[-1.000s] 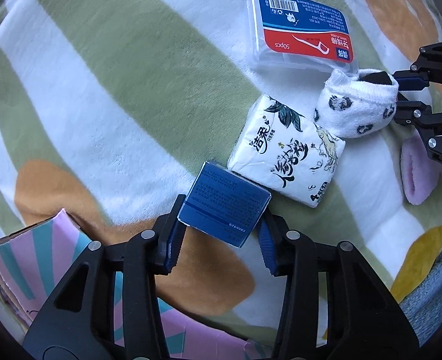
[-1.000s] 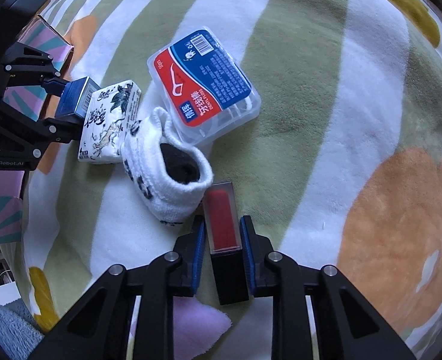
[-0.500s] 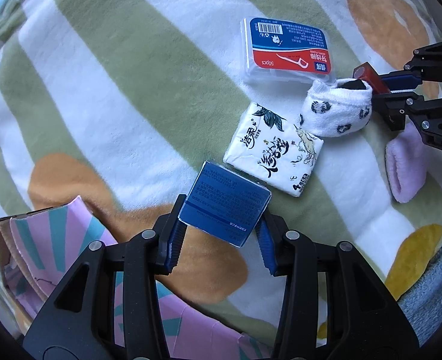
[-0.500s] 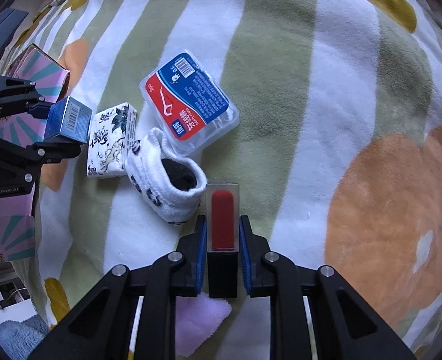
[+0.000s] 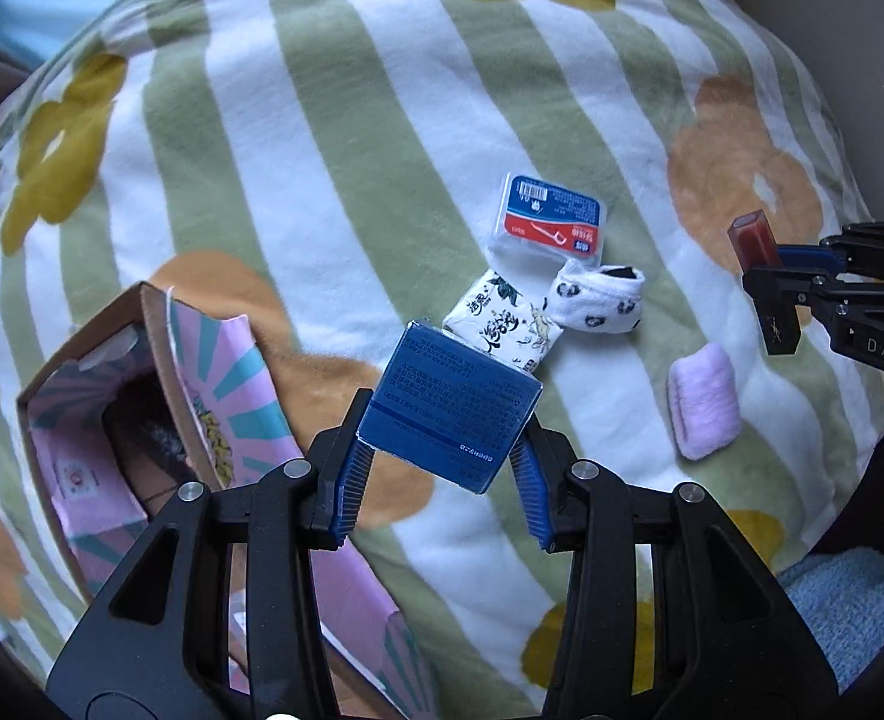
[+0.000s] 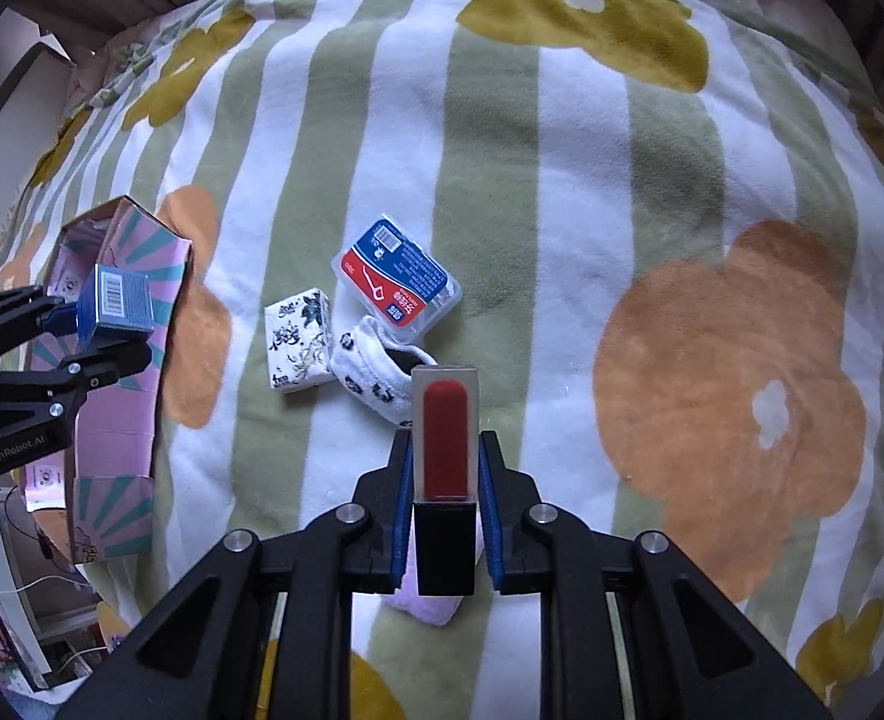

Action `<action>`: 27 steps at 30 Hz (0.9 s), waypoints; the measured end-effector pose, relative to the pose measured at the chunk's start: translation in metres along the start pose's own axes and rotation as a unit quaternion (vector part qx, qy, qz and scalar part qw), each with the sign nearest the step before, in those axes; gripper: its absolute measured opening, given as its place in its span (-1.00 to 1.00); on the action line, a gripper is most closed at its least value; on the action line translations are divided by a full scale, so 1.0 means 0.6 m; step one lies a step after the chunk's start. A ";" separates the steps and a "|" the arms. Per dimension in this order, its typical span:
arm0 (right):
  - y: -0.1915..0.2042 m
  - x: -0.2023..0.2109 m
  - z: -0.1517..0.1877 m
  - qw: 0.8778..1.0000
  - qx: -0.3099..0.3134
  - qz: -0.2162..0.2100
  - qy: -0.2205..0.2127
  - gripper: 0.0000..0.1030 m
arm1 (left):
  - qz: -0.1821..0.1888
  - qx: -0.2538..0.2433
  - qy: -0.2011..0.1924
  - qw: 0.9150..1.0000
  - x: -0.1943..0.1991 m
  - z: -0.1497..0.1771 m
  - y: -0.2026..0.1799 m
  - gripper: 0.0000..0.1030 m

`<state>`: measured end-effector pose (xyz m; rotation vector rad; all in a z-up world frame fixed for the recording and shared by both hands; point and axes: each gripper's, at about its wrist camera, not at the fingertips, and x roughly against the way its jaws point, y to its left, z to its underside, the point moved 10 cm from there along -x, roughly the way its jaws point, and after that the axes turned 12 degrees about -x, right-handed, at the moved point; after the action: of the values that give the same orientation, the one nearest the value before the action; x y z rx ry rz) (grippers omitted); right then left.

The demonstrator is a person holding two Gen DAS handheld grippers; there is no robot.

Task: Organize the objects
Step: 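Lift and carry the blue box and lipstick with both tools to the box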

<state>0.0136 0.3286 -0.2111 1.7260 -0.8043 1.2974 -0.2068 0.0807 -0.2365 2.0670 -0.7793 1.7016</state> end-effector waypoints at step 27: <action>0.117 0.185 0.111 0.995 -0.013 0.024 -0.091 -0.65 | -0.056 0.190 -0.148 0.969 0.266 0.127 -0.073 -0.24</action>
<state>0.0132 0.2349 -0.0973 1.8345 -0.9670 1.1666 -0.1003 0.0403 -0.0942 2.6139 -0.4253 1.5969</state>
